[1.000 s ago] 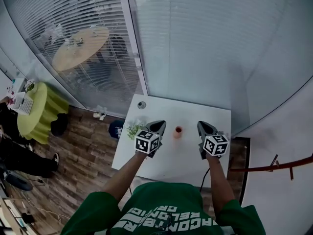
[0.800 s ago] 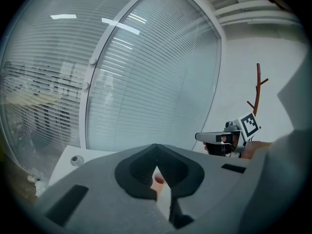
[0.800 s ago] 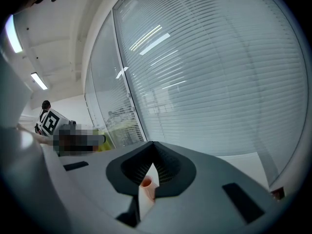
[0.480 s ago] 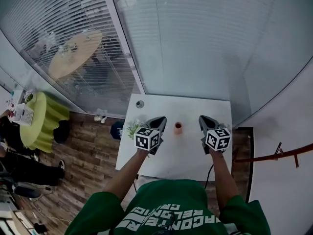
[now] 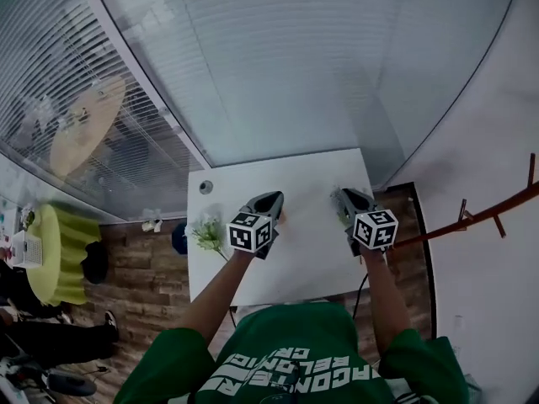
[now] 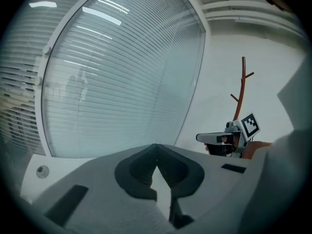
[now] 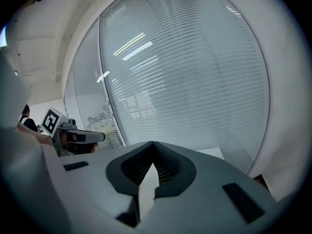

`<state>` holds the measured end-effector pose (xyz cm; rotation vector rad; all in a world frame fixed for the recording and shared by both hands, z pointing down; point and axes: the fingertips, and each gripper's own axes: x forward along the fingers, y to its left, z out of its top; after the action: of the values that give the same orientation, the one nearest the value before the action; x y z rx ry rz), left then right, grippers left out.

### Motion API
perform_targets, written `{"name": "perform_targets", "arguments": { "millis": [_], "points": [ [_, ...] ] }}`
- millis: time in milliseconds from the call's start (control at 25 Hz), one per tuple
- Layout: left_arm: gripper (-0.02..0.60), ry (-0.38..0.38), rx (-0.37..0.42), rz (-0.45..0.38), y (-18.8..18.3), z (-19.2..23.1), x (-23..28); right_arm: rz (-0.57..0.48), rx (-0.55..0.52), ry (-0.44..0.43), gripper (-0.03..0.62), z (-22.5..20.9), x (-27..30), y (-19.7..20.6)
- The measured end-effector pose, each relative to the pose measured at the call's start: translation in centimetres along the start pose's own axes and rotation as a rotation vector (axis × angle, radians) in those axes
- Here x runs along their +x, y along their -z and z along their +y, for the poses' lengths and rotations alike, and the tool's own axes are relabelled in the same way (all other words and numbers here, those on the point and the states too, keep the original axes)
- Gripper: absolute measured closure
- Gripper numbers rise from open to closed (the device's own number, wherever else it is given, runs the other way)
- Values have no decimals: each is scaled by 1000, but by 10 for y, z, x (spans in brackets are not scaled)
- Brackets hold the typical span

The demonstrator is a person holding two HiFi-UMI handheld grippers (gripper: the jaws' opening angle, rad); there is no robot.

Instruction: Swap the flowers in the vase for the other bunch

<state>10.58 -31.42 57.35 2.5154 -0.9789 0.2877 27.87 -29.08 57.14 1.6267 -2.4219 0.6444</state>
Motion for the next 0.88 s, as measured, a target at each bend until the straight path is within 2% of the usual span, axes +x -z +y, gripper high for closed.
{"name": "perform_targets", "arguments": {
  "millis": [200,480,680,880],
  "points": [
    [574,95,22,30,2,-40,34,-18,47,114,580,-41,-40,6],
    [572,188,49,75,13,-81,64,-1,71,215,580,-79,-77,22],
    [574,219,61,101,19,-94,73,47,99,263,579,-94,-82,42],
    [574,222,64,117,24,-95,76,110,161,269,576,-105,-73,68]
  ]
}}
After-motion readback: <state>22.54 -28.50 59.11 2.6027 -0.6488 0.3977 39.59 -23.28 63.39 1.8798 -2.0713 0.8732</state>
